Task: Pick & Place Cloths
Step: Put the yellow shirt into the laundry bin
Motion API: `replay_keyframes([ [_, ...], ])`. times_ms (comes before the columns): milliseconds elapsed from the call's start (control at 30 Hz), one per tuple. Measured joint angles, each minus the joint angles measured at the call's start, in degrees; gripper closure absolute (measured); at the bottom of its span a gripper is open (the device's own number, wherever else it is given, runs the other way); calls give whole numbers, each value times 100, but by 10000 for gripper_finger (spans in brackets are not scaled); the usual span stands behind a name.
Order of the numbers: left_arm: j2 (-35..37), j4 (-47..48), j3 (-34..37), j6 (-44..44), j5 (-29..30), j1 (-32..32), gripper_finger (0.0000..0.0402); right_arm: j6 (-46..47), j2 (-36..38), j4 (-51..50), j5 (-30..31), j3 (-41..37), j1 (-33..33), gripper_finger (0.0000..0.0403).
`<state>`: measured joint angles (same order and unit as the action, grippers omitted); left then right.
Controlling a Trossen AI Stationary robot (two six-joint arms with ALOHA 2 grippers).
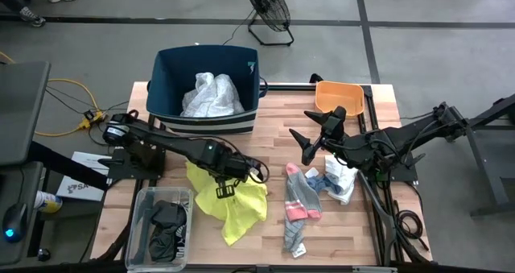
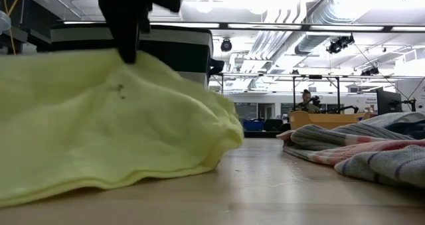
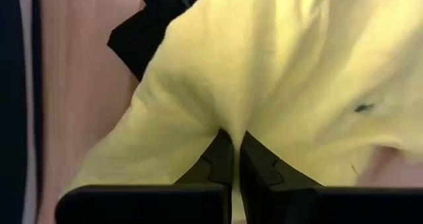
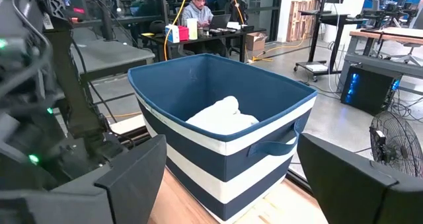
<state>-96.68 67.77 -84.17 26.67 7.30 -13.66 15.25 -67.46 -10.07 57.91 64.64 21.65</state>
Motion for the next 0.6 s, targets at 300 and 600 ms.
replay_keyframes([
  [300,4,1456,-1357,-265,567,-113,401,11,0,-4,-9,0,-1,71],
  [600,11,2236,-2977,-727,781,-100,401,9,0,-9,-135,0,0,71],
])
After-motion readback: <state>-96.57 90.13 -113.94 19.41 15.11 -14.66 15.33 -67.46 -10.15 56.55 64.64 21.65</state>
